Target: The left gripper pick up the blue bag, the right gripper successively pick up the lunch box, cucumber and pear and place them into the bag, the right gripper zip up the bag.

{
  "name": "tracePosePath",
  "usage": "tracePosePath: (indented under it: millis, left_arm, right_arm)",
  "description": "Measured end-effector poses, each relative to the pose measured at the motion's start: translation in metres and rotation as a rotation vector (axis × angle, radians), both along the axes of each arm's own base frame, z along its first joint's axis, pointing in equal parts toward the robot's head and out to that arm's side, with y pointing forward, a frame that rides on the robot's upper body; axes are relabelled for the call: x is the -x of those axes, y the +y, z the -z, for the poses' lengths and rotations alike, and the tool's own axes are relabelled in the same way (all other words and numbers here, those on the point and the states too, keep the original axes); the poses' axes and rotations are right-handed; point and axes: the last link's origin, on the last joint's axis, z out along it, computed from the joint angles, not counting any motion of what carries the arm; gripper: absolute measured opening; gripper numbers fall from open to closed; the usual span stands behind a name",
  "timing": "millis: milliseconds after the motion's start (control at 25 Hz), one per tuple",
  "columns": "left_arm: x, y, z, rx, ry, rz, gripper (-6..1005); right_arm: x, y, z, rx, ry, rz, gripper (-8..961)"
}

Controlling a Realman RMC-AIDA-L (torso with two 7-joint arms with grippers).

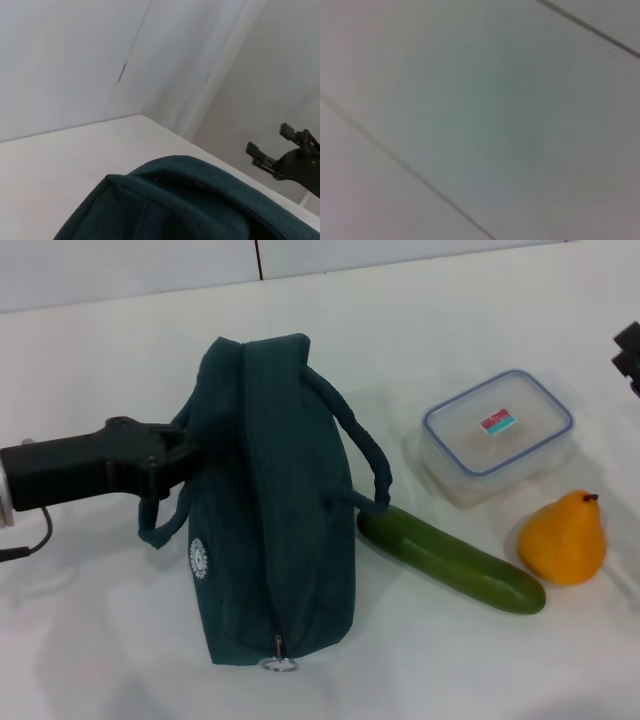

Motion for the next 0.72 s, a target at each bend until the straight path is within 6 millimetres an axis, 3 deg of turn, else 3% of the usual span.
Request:
tracePosePath:
  millis: [400, 720]
  left_arm:
    - [-0.002, 0.0, 0.008, -0.025, 0.031, 0.093, 48]
    - [-0.003, 0.001, 0.012, -0.019, 0.024, 0.107, 47]
  right_arm:
    - [-0.027, -0.008, -0.001, 0.083, 0.199, 0.186, 867]
    - [-0.036, 0.004, 0.005, 0.156, 0.289, 0.284, 867]
